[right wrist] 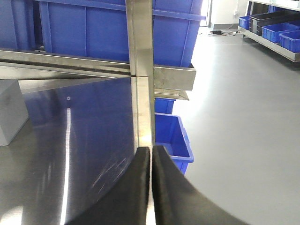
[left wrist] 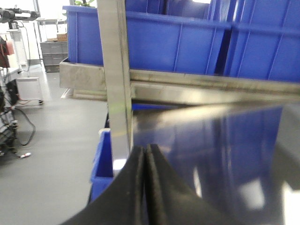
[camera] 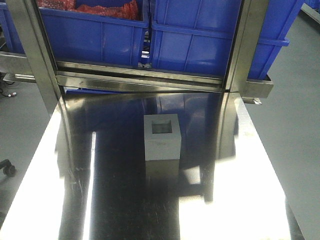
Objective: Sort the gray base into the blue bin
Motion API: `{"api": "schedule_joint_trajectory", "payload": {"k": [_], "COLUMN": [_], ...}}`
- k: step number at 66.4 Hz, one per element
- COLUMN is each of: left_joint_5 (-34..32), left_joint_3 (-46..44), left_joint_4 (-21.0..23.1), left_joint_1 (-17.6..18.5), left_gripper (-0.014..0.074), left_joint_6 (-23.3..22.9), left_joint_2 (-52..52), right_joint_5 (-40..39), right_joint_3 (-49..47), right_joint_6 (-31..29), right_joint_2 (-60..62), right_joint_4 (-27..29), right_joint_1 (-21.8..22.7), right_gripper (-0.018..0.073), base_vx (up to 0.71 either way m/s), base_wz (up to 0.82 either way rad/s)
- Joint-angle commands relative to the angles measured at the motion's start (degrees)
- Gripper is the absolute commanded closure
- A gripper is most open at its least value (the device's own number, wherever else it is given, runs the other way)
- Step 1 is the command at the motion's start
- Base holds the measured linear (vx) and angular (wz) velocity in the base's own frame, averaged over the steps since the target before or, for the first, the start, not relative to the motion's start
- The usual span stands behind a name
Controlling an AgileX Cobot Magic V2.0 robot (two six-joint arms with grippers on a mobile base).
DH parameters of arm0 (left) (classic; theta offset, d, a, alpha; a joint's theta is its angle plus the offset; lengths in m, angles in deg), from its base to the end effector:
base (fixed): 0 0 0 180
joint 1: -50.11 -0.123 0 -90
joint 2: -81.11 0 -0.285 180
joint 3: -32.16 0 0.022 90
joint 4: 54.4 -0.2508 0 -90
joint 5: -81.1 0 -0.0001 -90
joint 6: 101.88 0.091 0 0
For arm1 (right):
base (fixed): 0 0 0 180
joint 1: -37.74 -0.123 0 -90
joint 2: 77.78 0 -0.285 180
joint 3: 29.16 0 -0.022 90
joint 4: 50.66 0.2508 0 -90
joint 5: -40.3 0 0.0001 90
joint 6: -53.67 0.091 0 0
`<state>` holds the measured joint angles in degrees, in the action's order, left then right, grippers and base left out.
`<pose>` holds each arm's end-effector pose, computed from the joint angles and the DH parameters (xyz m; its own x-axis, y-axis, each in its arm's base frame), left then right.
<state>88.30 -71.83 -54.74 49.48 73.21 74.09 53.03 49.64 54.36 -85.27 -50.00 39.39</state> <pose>0.0544 0.0007 0.2096 -0.0031 -0.0798 -0.9968 -0.0120 0.9967 -0.0797 0.0561 -0.0014 0.1840 -0.1560 0.0278 -0.9874 0.0299 0.9993 0.0234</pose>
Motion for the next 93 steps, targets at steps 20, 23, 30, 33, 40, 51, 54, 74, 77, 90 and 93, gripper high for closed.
{"api": "schedule_joint_trajectory", "payload": {"k": [20,23,30,33,40,51,54,74,77,90,93], "left_joint_5": [13.16,14.66,15.25,15.1,15.02,15.02,14.94,12.47,11.71,13.73,15.12], "left_joint_3": [-26.51,-28.44,-30.64,-30.94,-30.89,-30.89,-30.89,-30.89,-30.89,-35.15,-37.51], "left_joint_4": [0.34,0.34,0.34,0.34,0.34,1.64,2.5,8.89,9.38,12.3,14.07], "left_joint_1": [-0.13,-0.13,-0.13,-0.13,-0.13,-0.13,-0.13,-0.13,-0.13,-0.13,-0.13], "left_gripper": [0.0603,0.0603,0.0603,0.0603,0.0589,0.04,0.0302,-0.0124,-0.013,-0.0083,-0.0069], "left_joint_6": [8.6,10.31,10.61,10.61,10.53,10.49,10.49,10.42,10.03,18.82,21.73], "left_joint_2": [-18.5,-21.31,-26.2,-27.04,-27.31,-27.19,-27.19,-27.25,-27.32,-31.97,-34.41], "right_joint_5": [-4.14,-4.14,-4.14,-4.14,-4.14,-4.14,-4.14,-4.14,-4.14,-4.14,-4.14], "right_joint_3": [0.12,0.12,0.12,0.12,0.12,0.12,0.12,0.12,0.12,0.12,0.12], "right_joint_6": [-0.7,-0.7,-0.7,-0.7,-0.7,-0.7,-0.7,-0.7,-0.7,-0.7,-0.7], "right_joint_2": [-1.03,-1.03,-1.03,-1.03,-1.03,-1.03,-1.03,-1.03,-1.03,-1.03,-1.03], "right_joint_4": [-0.26,-0.26,-0.26,-0.26,-0.26,-0.26,-0.26,-0.26,-0.26,-0.26,-0.26], "right_joint_1": [0.15,0.15,0.15,0.15,0.15,0.15,0.15,0.15,0.15,0.15,0.15], "right_gripper": [0.0564,0.0564,0.0564,0.0564,0.0564,0.0564,0.0564,0.0564,0.0564,0.0564,0.0564], "base_vx": [0.0,0.0,0.0,0.0,0.0,0.0,0.0,0.0,0.0,0.0,0.0], "base_wz": [0.0,0.0,0.0,0.0,0.0,0.0,0.0,0.0,0.0,0.0,0.0]}}
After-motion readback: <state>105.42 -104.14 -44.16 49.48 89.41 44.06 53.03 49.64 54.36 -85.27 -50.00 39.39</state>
